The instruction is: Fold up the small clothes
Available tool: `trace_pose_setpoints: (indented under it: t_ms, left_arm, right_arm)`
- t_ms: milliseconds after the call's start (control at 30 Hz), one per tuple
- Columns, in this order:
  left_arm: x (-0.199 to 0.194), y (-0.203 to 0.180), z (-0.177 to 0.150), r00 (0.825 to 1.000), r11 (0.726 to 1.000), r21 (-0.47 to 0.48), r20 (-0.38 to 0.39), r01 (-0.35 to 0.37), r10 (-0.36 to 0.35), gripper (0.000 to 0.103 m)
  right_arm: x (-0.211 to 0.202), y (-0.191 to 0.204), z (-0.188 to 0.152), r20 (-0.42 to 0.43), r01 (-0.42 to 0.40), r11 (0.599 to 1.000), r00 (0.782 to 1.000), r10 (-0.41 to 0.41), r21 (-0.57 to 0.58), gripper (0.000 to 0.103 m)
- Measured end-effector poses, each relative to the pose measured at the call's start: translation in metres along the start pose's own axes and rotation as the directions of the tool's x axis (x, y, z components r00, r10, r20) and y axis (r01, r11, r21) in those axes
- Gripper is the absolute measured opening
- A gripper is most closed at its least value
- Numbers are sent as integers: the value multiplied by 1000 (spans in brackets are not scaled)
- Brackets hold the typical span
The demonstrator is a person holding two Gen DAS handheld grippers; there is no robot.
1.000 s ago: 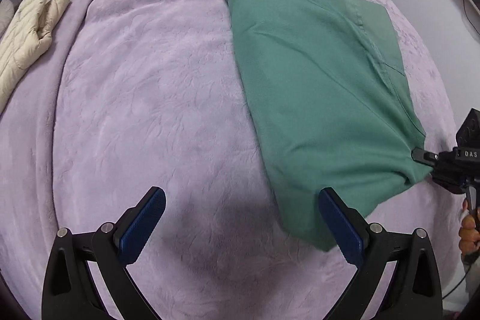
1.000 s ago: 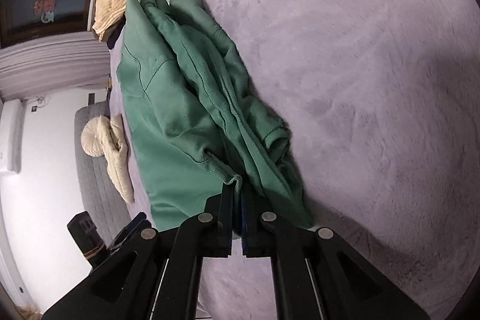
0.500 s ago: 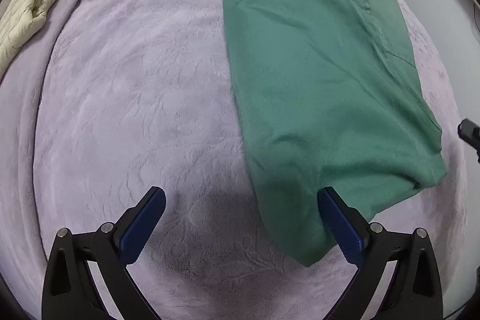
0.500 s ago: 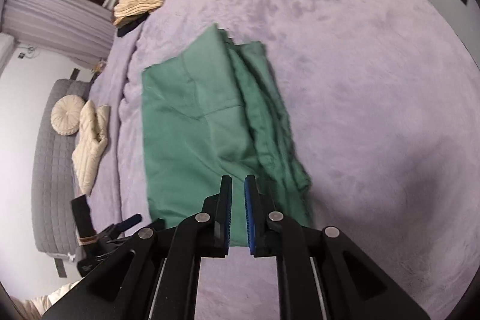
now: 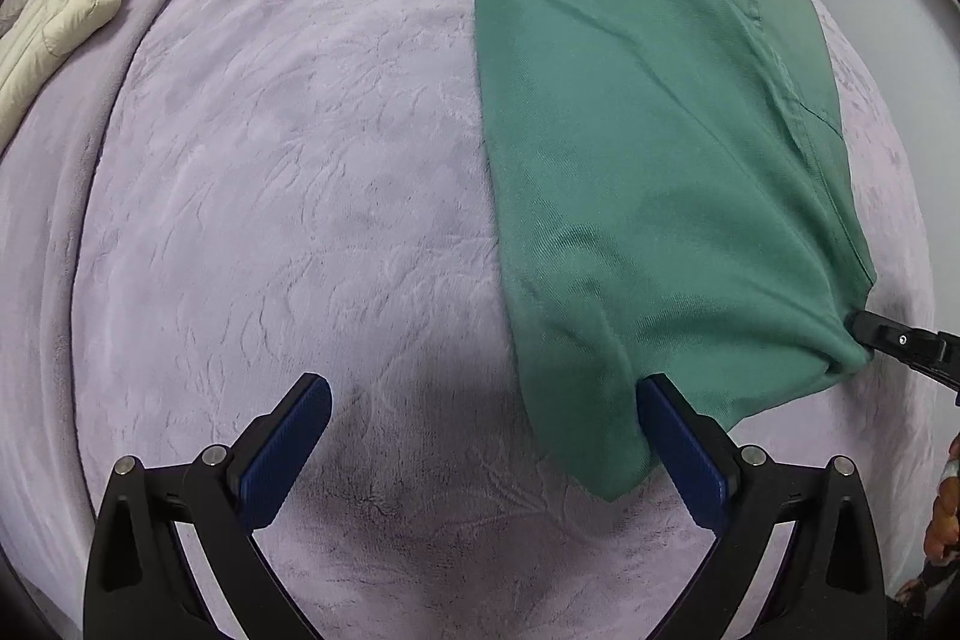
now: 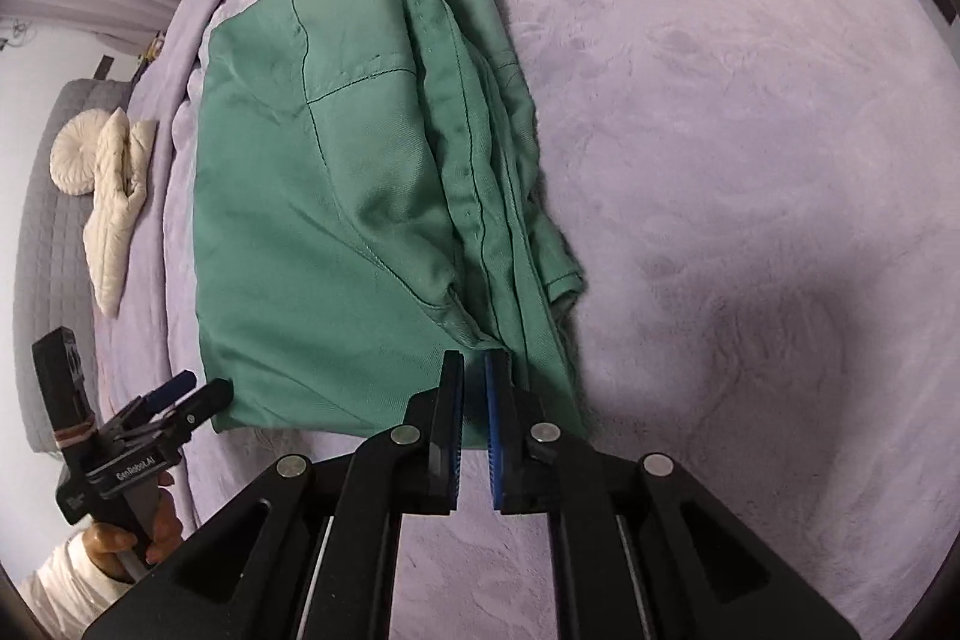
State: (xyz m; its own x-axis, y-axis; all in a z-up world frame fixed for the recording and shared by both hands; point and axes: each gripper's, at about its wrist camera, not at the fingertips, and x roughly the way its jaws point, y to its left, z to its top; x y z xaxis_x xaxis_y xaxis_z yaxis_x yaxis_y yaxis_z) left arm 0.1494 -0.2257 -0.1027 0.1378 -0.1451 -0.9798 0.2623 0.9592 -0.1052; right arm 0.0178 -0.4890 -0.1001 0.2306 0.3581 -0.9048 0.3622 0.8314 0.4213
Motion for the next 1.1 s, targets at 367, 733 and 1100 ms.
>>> trace_pose_setpoints:
  t_ms: [367,733,1100]
  left_arm:
    - [-32,-1,-22,998,999,-17,-34,-44,43,102]
    - [-34,22,-55,995,999,-25,-96,-39,36,102]
    - [-56,59,-79,995,999,-29,-94,-28,25,102]
  right_arm:
    - [-6,33,-23,-70,-9,1000,998,8,-13,22]
    - [30,87,-73,-157,-14,999,988,6,-47,64]
    - [39,134,-100,-175,15,997,984,-29,-79,76]
